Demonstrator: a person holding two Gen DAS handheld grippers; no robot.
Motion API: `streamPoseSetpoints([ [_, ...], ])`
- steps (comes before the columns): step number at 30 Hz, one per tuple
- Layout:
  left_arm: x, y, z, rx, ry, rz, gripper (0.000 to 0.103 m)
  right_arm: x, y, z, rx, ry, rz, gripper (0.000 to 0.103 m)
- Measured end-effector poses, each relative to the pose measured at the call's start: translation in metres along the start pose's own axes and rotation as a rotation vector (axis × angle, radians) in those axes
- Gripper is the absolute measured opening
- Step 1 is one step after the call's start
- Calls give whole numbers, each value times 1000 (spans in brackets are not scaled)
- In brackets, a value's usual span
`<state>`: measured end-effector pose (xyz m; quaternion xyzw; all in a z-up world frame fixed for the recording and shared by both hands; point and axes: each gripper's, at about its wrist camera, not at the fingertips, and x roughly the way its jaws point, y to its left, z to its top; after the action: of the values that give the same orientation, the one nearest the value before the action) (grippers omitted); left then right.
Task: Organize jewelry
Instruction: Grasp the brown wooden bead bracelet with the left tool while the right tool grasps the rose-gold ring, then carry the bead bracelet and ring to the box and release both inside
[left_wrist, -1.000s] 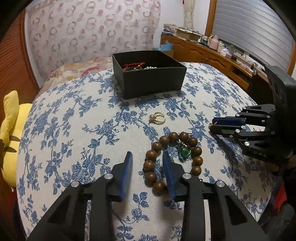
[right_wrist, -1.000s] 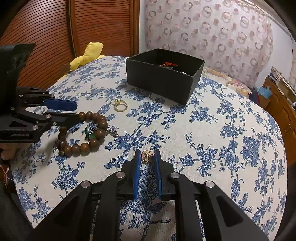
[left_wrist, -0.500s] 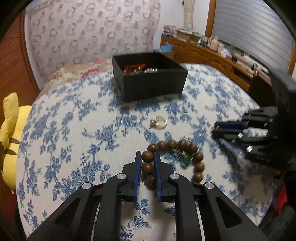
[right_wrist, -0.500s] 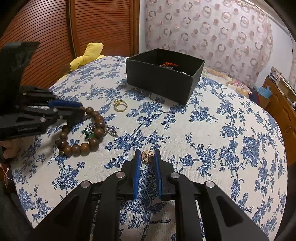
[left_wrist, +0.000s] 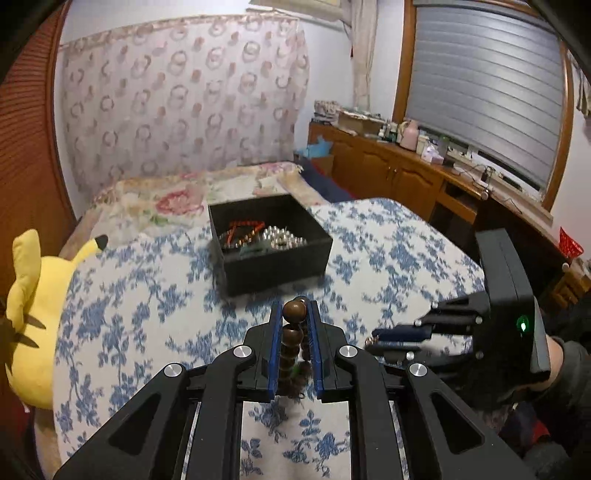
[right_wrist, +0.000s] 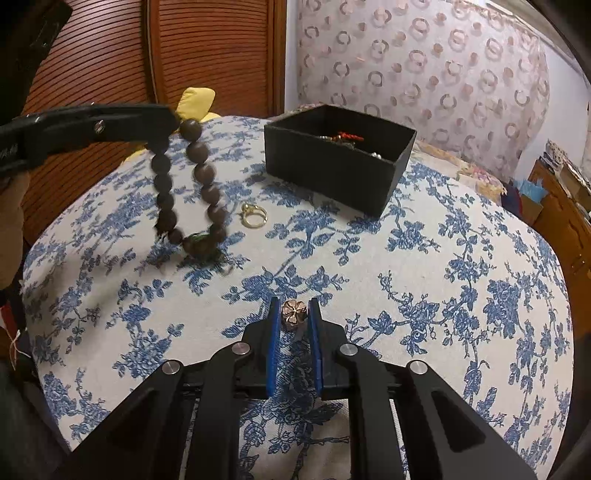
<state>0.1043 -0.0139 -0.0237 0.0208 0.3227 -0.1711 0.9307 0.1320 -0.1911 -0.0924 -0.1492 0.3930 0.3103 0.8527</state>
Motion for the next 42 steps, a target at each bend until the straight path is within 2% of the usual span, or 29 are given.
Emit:
streamPoseSetpoints([
  [9,-5,1,26,9,-47,9,12,-27,-1,20,-14,-72,-11,16],
  [17,8,1,45,23,-58,14,12,-37,-18,43,-7,-123,-11,16],
  [33,34,23,97,-20,-101,32,13,-19,-56,102,-1,-181,16,16],
  [42,76,43,101,-46,-44,39,13,17,-76,122,-11,-143,43,16],
])
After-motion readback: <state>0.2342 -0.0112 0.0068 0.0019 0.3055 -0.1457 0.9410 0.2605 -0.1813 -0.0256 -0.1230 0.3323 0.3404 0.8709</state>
